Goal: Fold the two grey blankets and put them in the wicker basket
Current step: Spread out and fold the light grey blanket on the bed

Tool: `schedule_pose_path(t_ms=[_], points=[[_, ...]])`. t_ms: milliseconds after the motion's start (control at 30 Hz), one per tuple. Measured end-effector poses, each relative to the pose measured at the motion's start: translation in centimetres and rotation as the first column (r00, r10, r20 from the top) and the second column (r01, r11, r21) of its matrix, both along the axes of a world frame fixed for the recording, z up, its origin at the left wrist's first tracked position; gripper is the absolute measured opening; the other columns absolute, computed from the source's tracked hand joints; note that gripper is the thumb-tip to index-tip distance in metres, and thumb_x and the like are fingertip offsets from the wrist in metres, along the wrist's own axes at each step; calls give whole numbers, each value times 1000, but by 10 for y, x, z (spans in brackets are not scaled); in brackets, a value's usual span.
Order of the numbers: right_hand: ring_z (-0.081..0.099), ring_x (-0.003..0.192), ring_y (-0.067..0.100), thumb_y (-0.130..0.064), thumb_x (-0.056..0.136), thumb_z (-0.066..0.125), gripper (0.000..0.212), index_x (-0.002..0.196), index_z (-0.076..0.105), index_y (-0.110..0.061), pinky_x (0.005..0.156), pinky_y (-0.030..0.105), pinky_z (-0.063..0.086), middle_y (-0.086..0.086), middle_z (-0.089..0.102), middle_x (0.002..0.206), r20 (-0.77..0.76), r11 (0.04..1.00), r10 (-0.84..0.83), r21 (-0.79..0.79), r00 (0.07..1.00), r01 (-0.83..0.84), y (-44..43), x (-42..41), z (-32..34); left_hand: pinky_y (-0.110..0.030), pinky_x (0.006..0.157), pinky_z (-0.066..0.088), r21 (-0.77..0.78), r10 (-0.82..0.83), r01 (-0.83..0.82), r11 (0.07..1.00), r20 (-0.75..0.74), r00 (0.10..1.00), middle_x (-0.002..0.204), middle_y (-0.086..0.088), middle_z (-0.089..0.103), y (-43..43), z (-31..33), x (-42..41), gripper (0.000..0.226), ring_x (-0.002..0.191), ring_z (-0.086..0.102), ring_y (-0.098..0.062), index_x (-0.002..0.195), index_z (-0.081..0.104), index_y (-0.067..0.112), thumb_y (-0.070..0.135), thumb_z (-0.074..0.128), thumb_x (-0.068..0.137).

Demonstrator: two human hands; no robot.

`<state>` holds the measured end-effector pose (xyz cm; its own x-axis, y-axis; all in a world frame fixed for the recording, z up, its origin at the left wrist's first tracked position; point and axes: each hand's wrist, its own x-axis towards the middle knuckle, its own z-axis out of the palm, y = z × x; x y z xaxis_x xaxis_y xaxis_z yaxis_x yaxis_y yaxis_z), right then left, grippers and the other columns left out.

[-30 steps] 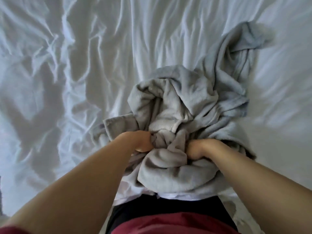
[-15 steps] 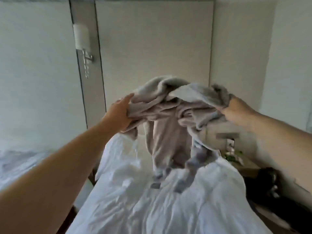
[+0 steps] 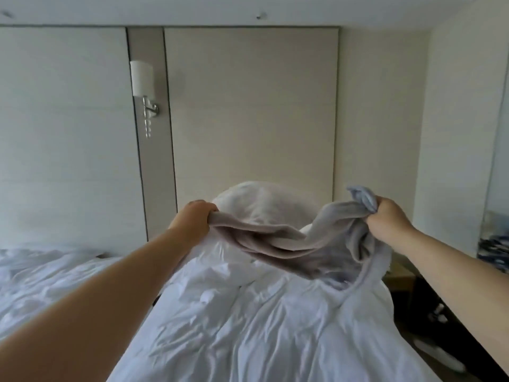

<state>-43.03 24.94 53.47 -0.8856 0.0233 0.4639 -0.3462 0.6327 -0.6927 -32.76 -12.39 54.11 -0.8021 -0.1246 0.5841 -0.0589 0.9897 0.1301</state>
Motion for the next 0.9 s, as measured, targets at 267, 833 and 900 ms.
schedule_pose_path(t_ms=[267, 833, 900], points=[[63, 77, 18, -12, 85, 57, 19, 102, 66, -12, 59, 26, 48, 5, 68, 84, 505, 968, 70, 174, 860, -181, -9, 47, -219, -28, 92, 42, 23, -26, 17, 1000, 485, 874, 113, -3, 61, 19, -232, 26, 33, 109, 56, -23, 107, 66, 22, 7, 46, 85], [62, 97, 34, -3, 84, 56, 11, 80, 67, -6, 71, 30, 44, 17, 63, 87, 900, 939, -199, 288, 388, -186, 46, 260, -534, -27, 99, 43, 348, -289, -210, 914, 919, 267, 127, 2, 57, 113, -572, 192, 36, 117, 54, -20, 116, 66, 32, 16, 51, 87], [63, 96, 33, -6, 85, 58, 15, 95, 68, -10, 71, 28, 43, 13, 65, 95, 884, 954, -262, 298, 388, -36, 51, 259, -536, -27, 89, 48, 410, -220, -494, 767, 890, 398, 112, -3, 65, 112, -574, 193, 32, 105, 61, -24, 111, 69, 26, 16, 59, 83]])
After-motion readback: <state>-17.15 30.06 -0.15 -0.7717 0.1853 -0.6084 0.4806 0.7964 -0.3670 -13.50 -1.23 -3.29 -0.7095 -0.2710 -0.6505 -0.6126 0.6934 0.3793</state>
